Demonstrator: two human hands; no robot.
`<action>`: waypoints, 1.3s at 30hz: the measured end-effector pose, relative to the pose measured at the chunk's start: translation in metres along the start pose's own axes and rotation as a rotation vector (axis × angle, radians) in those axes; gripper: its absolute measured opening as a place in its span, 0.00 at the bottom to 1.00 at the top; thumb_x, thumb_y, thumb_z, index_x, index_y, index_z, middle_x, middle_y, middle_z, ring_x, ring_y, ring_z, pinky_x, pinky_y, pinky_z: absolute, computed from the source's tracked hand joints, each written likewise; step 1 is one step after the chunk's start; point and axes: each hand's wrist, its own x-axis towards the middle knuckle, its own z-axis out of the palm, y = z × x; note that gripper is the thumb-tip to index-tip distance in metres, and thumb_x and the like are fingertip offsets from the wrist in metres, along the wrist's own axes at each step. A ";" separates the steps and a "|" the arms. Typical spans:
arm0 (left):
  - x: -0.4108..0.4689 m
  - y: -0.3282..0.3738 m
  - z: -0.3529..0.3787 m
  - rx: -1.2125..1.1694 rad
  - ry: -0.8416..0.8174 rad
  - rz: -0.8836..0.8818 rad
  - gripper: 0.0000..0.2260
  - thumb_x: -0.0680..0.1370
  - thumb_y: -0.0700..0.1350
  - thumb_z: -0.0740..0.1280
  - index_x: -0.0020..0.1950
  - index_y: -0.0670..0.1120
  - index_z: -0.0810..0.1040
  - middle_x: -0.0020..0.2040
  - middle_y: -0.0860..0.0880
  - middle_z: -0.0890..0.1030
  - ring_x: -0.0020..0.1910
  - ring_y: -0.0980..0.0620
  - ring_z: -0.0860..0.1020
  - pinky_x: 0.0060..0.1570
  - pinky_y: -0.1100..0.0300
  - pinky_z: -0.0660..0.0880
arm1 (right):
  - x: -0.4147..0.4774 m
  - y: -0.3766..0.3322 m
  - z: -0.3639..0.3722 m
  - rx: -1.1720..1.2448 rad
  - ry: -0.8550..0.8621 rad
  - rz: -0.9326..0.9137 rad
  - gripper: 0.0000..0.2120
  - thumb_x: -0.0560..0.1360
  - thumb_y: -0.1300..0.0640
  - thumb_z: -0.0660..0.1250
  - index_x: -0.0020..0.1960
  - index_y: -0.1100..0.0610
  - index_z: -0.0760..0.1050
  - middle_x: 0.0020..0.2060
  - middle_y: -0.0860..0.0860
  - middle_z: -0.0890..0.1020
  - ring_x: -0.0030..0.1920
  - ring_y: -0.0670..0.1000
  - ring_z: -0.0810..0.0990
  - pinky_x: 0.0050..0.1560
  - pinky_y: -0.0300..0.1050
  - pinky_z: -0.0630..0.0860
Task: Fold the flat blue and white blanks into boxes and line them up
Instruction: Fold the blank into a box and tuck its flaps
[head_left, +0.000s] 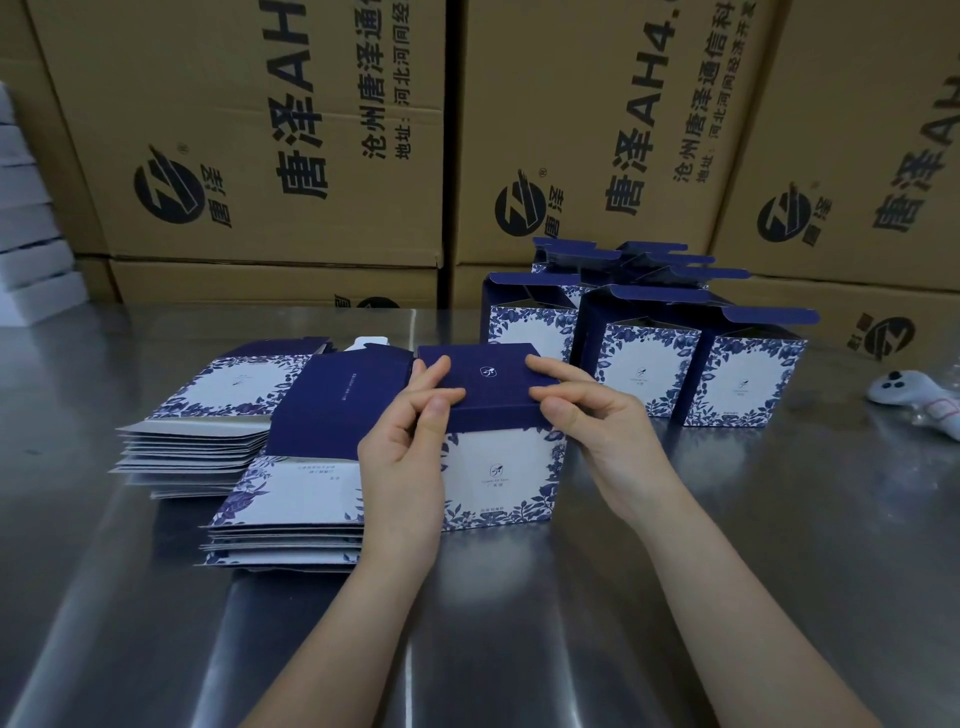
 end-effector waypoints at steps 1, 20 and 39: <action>0.000 0.000 0.000 -0.002 0.005 -0.006 0.17 0.82 0.40 0.64 0.44 0.60 0.85 0.61 0.64 0.80 0.70 0.65 0.70 0.63 0.73 0.68 | -0.001 -0.001 0.001 -0.011 0.011 0.001 0.05 0.68 0.58 0.72 0.42 0.54 0.86 0.59 0.47 0.82 0.62 0.48 0.78 0.53 0.37 0.76; -0.001 -0.009 0.006 0.277 0.044 -0.178 0.17 0.83 0.38 0.60 0.66 0.57 0.71 0.56 0.61 0.79 0.55 0.69 0.76 0.49 0.77 0.70 | 0.000 0.006 0.035 -1.298 0.339 -0.660 0.07 0.71 0.62 0.72 0.48 0.56 0.84 0.43 0.52 0.82 0.45 0.56 0.78 0.47 0.46 0.67; -0.006 -0.015 0.004 0.621 -0.155 -0.127 0.13 0.79 0.35 0.61 0.57 0.48 0.80 0.54 0.53 0.81 0.54 0.55 0.78 0.54 0.63 0.71 | 0.066 0.011 0.016 -1.737 0.166 -0.065 0.23 0.79 0.55 0.57 0.74 0.57 0.64 0.64 0.56 0.69 0.60 0.59 0.69 0.58 0.51 0.66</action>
